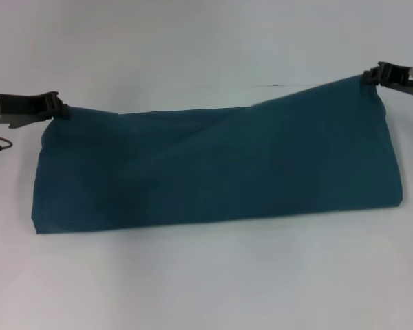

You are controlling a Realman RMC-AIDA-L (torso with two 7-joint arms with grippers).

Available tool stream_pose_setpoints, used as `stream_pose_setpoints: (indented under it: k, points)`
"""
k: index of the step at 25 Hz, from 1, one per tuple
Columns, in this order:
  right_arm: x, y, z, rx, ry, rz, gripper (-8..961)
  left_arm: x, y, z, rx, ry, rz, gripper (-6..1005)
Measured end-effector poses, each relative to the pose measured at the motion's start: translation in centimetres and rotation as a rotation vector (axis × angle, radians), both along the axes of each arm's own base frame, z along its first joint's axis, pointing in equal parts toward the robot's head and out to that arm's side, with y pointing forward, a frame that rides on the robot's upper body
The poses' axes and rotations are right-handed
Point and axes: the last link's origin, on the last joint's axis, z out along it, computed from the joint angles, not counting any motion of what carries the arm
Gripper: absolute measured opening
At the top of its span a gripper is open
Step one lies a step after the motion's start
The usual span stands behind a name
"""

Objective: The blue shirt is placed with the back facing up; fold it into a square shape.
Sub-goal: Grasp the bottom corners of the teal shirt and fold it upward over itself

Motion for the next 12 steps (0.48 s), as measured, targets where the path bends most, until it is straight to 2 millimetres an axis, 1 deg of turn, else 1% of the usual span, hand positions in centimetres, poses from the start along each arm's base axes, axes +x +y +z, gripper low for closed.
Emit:
stream_pose_setpoints:
  k: [7,12]
  points:
    - [-1.1,1.4,-0.2,0.035,-0.063,0.004,167,-0.3,0.6,0.3,0.067,0.016,0.014,16]
    - [-0.8,1.8,-0.9,0.046,-0.117,-0.011,176,-0.3,0.9,0.4,0.087,0.026,0.017,15]
